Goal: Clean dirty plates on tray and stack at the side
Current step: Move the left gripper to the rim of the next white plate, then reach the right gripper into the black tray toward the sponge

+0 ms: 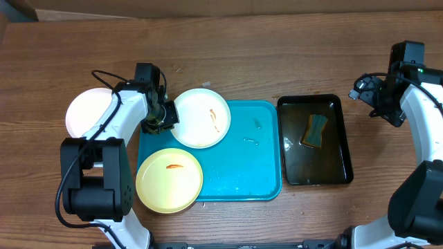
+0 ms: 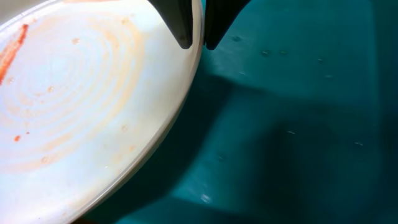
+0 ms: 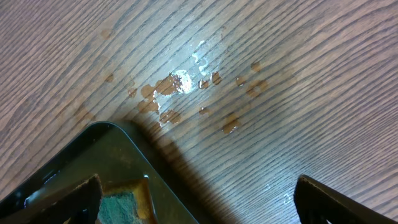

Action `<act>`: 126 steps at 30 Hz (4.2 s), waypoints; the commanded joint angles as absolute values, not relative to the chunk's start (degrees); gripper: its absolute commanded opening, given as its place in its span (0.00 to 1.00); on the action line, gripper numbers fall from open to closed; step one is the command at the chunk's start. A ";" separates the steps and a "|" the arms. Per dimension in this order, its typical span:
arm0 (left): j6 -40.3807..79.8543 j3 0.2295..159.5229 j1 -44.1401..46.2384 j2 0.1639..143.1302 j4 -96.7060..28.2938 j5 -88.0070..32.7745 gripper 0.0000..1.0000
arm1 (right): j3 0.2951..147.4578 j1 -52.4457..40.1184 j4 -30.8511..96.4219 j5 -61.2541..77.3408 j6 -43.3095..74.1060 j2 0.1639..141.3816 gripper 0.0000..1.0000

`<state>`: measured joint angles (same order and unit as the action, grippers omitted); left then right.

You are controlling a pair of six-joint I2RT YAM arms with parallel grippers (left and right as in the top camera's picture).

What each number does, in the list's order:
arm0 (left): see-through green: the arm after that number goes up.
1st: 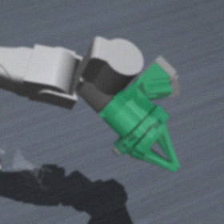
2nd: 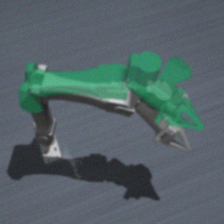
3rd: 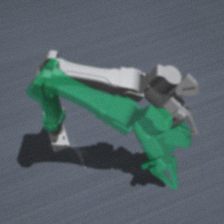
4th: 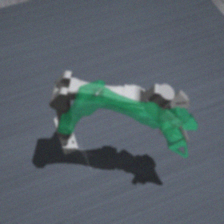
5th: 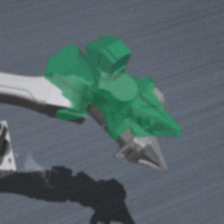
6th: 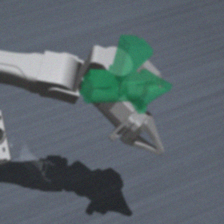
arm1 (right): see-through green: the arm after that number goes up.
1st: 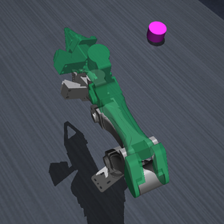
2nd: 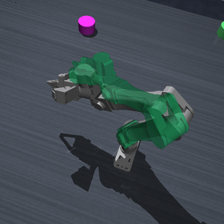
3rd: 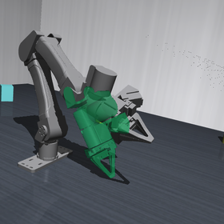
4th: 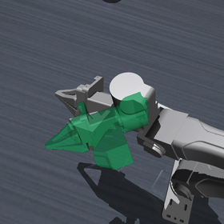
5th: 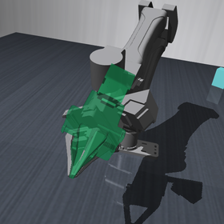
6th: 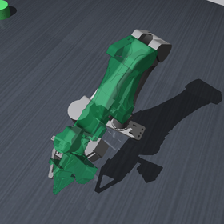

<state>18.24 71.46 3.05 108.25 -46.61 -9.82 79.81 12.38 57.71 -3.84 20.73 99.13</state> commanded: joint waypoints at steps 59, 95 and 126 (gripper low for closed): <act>30.02 67.83 24.77 108.38 -41.71 -0.91 0.04 | 80.60 12.56 57.34 -4.23 20.60 99.07 1.00; 29.80 67.85 24.73 108.36 -40.12 0.43 0.09 | 65.82 -6.61 57.01 -0.93 21.28 99.04 0.76; 29.80 67.85 24.75 108.36 -40.03 0.43 0.17 | 61.08 -6.66 49.84 2.83 19.31 99.02 0.79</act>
<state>28.84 68.16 24.88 108.22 -40.21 -0.56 60.38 -6.52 50.78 5.98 19.64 99.15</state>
